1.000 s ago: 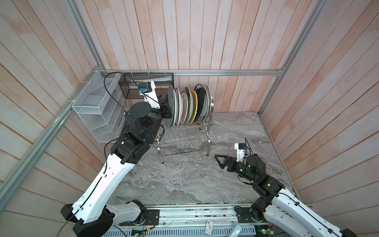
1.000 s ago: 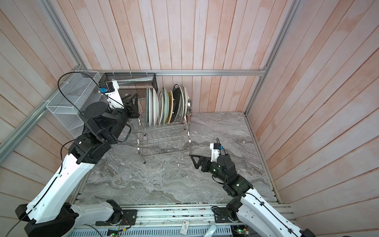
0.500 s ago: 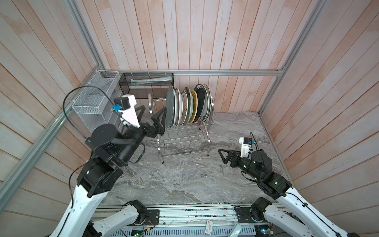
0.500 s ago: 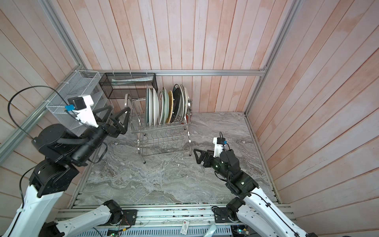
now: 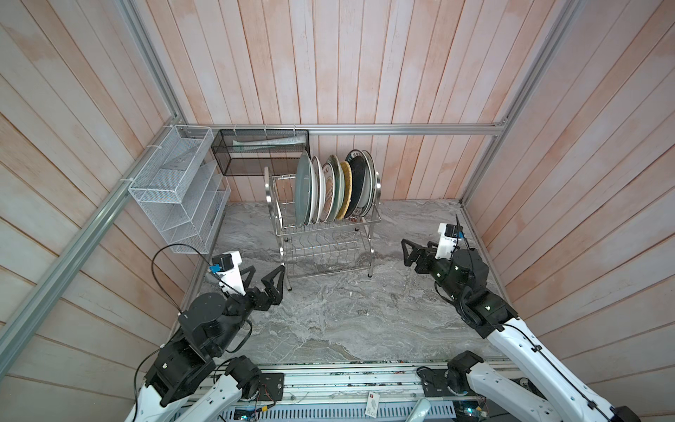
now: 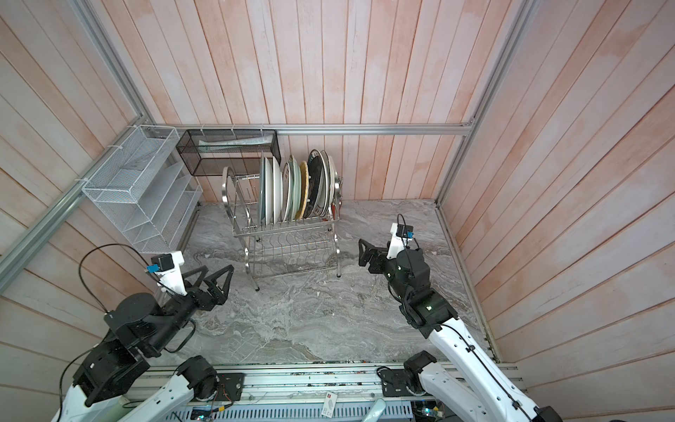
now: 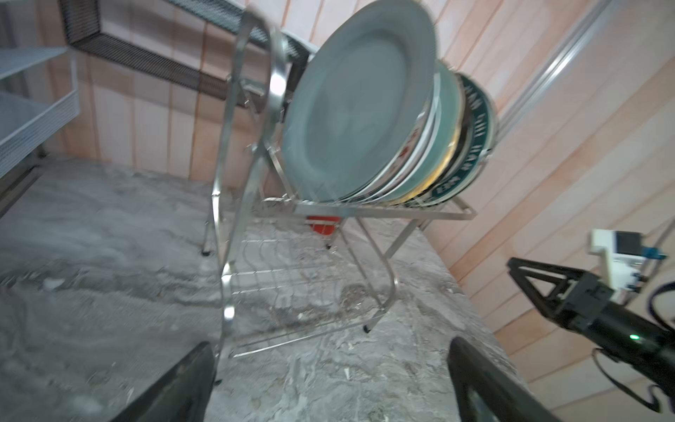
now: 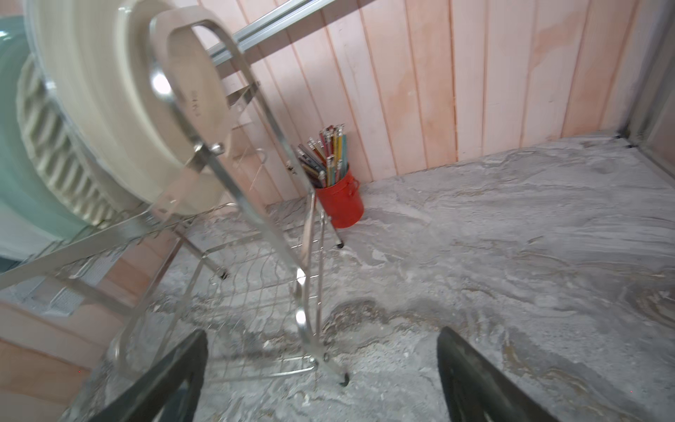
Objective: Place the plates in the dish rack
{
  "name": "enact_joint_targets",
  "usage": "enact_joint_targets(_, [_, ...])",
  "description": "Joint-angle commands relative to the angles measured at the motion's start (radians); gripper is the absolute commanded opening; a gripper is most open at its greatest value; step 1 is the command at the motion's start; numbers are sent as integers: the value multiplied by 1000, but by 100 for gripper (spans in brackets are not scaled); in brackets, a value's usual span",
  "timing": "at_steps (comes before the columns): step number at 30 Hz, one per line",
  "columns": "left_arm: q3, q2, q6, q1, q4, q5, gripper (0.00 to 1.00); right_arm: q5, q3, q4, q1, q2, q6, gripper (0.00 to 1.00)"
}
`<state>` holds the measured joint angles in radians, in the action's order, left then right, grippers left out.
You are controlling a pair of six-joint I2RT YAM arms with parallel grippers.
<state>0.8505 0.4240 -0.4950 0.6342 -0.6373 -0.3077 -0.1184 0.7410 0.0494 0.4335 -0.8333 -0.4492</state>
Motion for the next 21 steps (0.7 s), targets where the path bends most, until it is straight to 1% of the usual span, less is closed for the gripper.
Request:
enact_joint_targets(1, [-67,-22,-103,-2,-4,-218,100,156,-59,-150,-163,-34,17,98])
enact_joint_targets(2, [-88,-11,-104,-3,12,-245,100,184,-81,-184,-211,-42,0,98])
enact_joint_targets(3, [-99,10,-99,-5,25,-271,100,186,-104,-208,-245,-47,-6,98])
enact_joint_targets(5, [-110,62,-93,-19,47,-309,100,164,-134,-242,-294,-56,0,98])
enact_joint_targets(6, [-119,90,-90,-42,65,-321,100,156,-147,-256,-314,-63,9,98])
enact_joint_targets(7, [-129,107,-85,-74,90,-313,100,151,-158,-273,-330,-69,15,98])
enact_joint_targets(9, [-165,132,-71,-179,177,-249,100,136,-187,-321,-350,-87,36,98])
enact_joint_targets(12, [-227,164,-76,-340,286,-171,100,96,-235,-399,-354,-108,63,98])
enact_joint_targets(15, [-277,223,-82,-467,372,-103,100,56,-273,-466,-357,-134,76,98])
enact_joint_targets(17, [-315,256,-77,-519,433,-106,100,35,-288,-491,-358,-161,107,98])
enact_joint_targets(18, [-339,267,-72,-537,467,-123,100,16,-295,-500,-358,-176,104,98])
enact_joint_targets(21, [-431,272,-28,-557,595,-178,100,-6,-327,-539,-359,-214,136,98])
